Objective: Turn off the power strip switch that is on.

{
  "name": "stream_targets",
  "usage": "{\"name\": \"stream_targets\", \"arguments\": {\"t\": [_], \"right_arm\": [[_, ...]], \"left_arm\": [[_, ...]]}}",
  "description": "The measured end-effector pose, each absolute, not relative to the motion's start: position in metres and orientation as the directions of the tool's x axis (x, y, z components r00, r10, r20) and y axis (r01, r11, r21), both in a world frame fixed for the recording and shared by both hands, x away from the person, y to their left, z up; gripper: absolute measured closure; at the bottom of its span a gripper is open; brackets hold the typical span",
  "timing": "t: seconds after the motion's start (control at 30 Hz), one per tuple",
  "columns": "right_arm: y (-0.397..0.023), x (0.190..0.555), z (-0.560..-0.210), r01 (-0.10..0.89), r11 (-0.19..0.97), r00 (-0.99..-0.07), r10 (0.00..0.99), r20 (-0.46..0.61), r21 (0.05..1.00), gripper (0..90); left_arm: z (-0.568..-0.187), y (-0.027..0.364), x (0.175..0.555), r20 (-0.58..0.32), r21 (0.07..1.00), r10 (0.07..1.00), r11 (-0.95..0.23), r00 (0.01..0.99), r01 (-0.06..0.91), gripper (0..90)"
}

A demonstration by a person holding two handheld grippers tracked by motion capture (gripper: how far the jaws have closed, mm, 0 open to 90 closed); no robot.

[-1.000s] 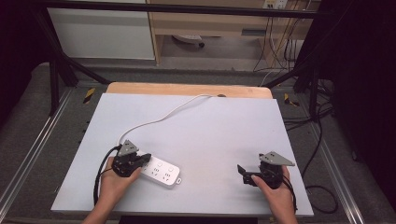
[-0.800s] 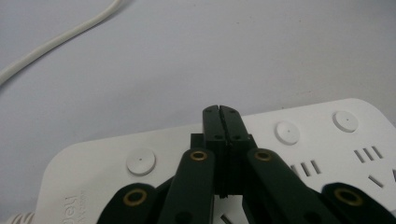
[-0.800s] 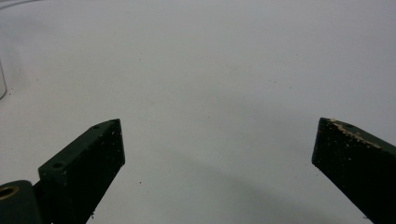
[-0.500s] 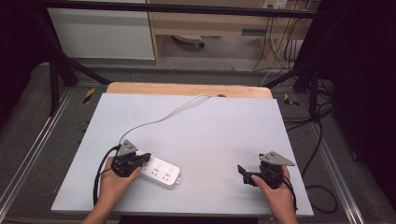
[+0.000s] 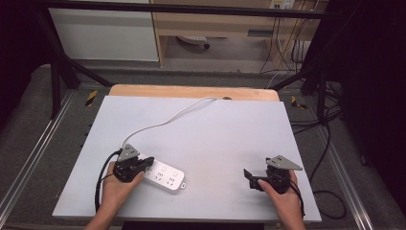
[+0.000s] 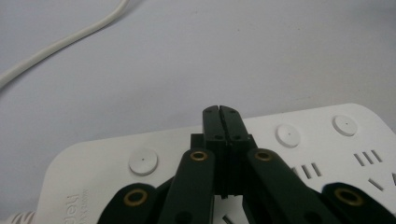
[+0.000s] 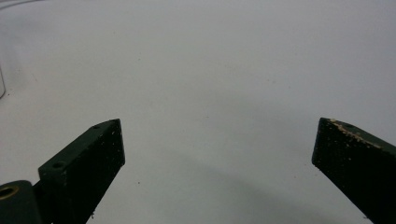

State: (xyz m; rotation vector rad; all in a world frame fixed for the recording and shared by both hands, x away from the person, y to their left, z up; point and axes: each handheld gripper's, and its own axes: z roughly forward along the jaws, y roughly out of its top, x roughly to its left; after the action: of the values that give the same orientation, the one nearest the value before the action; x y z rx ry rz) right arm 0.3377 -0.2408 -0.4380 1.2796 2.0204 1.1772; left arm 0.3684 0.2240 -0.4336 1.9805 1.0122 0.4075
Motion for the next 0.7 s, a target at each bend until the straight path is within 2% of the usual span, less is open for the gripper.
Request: {"name": "stream_targets", "arguments": {"t": [0.7], "right_arm": [[-0.2406, 0.3373, -0.4376, 0.484, 0.198, -0.455, 0.889, 0.051, 0.852, 3.1]], "left_arm": [[-0.4342, 0.2236, 0.3688, -0.092, 0.811, 0.777, -0.305, 0.623, 0.500, 90.0]]}}
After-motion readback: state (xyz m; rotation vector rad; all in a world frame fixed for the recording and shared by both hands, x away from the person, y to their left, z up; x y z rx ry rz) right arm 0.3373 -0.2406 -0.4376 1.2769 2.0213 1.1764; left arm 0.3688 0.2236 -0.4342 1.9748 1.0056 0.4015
